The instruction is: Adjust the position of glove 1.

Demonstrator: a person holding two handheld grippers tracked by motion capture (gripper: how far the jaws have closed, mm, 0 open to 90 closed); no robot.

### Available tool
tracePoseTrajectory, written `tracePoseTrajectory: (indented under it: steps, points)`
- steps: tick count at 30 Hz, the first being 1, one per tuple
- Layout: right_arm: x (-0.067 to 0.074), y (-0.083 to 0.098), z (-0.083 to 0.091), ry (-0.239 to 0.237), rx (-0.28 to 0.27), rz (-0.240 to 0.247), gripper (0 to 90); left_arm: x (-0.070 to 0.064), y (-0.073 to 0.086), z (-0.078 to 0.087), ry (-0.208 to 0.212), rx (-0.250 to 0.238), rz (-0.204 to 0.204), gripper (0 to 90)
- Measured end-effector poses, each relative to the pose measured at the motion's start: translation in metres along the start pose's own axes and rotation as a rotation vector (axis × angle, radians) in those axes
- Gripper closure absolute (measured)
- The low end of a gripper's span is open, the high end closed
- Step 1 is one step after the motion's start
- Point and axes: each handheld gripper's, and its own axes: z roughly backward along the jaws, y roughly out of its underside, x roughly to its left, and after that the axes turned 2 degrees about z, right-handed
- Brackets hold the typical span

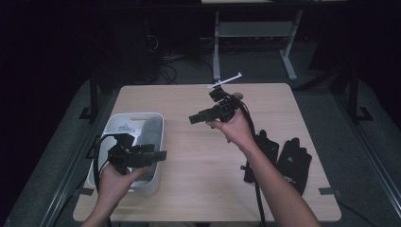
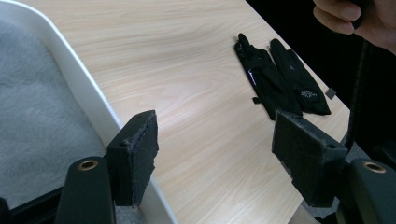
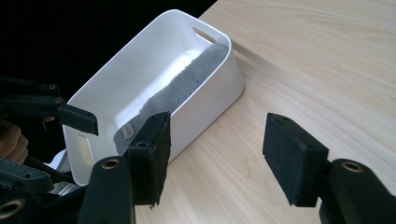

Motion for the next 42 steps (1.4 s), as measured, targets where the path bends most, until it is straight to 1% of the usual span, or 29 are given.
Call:
tracePoseTrajectory:
  steps: [1, 5, 8, 9, 12, 15, 16, 18, 19, 20, 21, 23, 27, 33, 34, 38, 42]
  points:
    - [0.0, 0.0, 0.0, 0.0, 0.0, 0.0, 41.3, -0.002, -0.001, -0.001, 0.001, -0.001, 0.003, 31.0]
    - [-0.004, 0.005, 0.007, 0.008, 0.004, -0.005, 41.1, -0.006, -0.003, -0.005, 0.01, 0.0, -0.005, 30.9]
    - [-0.007, 0.009, 0.013, 0.012, -0.006, -0.009, 41.0, -0.009, -0.005, -0.01, 0.019, 0.005, -0.015, 31.0]
    - [-0.01, 0.011, 0.019, 0.013, -0.015, -0.014, 41.0, -0.01, -0.006, -0.011, 0.019, 0.006, -0.022, 31.0]
    - [-0.013, 0.014, 0.023, 0.016, -0.018, -0.02, 41.0, -0.014, -0.008, -0.015, 0.026, 0.008, -0.03, 31.0]
    - [-0.018, 0.021, 0.031, 0.018, -0.026, -0.031, 41.0, -0.018, -0.01, -0.022, 0.036, 0.013, -0.029, 31.0]
    - [-0.021, 0.024, 0.035, 0.02, -0.026, -0.037, 41.0, -0.02, -0.01, -0.024, 0.036, 0.016, -0.036, 30.9]
    - [-0.022, 0.025, 0.037, 0.021, -0.029, -0.034, 41.0, -0.023, -0.012, -0.028, 0.044, 0.017, -0.037, 30.8]
    - [-0.026, 0.03, 0.043, 0.022, -0.038, -0.038, 41.0, -0.025, -0.012, -0.031, 0.047, 0.02, -0.045, 30.8]
    - [-0.026, 0.03, 0.043, 0.022, -0.038, -0.038, 41.0, -0.026, -0.013, -0.032, 0.049, 0.02, -0.039, 30.8]
    - [-0.029, 0.033, 0.048, 0.027, -0.039, -0.039, 41.0, -0.028, -0.013, -0.036, 0.052, 0.02, -0.044, 30.7]
    - [-0.029, 0.034, 0.05, 0.027, -0.041, -0.043, 41.0, -0.03, -0.014, -0.04, 0.058, 0.02, -0.046, 30.7]
    - [-0.037, 0.045, 0.06, 0.03, -0.051, -0.054, 41.0, -0.035, -0.016, -0.05, 0.074, 0.029, -0.055, 29.9]
    - [-0.046, 0.061, 0.077, 0.035, -0.07, -0.06, 41.0, -0.045, -0.017, -0.064, 0.083, 0.04, -0.069, 29.5]
    - [-0.047, 0.064, 0.08, 0.038, -0.074, -0.064, 41.0, -0.046, -0.017, -0.066, 0.086, 0.044, -0.075, 29.3]
    - [-0.052, 0.075, 0.094, 0.049, -0.089, -0.067, 41.1, -0.053, -0.018, -0.077, 0.107, 0.05, -0.076, 29.2]
    - [-0.054, 0.088, 0.109, 0.073, -0.097, -0.079, 41.1, -0.062, -0.018, -0.087, 0.118, 0.061, -0.095, 28.7]
